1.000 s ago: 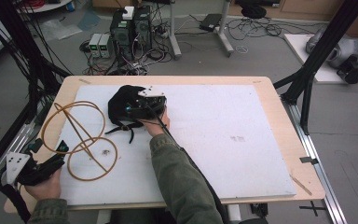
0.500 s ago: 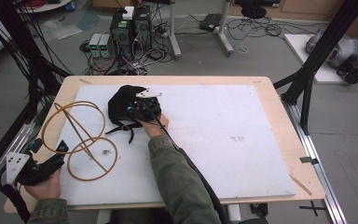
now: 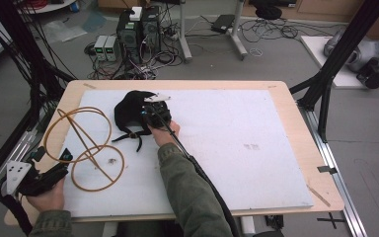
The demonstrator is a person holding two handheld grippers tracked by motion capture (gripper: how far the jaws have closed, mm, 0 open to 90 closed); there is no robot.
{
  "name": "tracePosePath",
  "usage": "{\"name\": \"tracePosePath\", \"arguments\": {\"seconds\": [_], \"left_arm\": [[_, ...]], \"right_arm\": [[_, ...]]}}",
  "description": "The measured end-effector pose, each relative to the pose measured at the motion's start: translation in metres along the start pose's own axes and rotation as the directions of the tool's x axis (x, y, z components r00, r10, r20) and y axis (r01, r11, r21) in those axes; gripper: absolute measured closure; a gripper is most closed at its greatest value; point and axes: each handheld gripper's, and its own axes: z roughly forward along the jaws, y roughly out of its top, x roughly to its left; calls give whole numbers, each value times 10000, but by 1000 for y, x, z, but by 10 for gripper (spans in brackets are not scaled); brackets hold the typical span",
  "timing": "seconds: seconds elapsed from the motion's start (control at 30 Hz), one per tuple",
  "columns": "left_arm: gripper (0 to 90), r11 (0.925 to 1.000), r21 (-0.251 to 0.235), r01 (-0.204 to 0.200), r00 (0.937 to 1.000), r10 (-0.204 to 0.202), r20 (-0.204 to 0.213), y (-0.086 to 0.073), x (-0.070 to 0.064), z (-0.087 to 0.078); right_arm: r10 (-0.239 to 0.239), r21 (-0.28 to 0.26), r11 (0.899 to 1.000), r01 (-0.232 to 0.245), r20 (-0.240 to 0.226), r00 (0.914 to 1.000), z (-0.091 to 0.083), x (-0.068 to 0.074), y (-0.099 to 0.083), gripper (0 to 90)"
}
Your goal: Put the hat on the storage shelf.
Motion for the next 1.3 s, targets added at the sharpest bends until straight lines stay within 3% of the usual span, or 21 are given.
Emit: {"name": "tracePosePath", "arguments": {"seconds": [0.57,0.9,1.03,1.3], "left_arm": [[191,10000,48,2,10000,-2,-20,-1,1,0],[191,10000,57,-67,10000,67,-44,0,0,-1],[191,10000,43,-47,10000,47,-20,0,0,0],[191,10000,35,-53,10000,53,-14,0,0,0]], "right_arm": [[-324,-424,9985,332,203,9993,-10,3,4,888],[-350,-1396,9895,375,204,9992,-36,3,16,888],[-318,-1550,9874,334,130,9994,-46,1,22,888],[-114,-2347,9719,148,158,9998,-74,-4,35,888]]}}
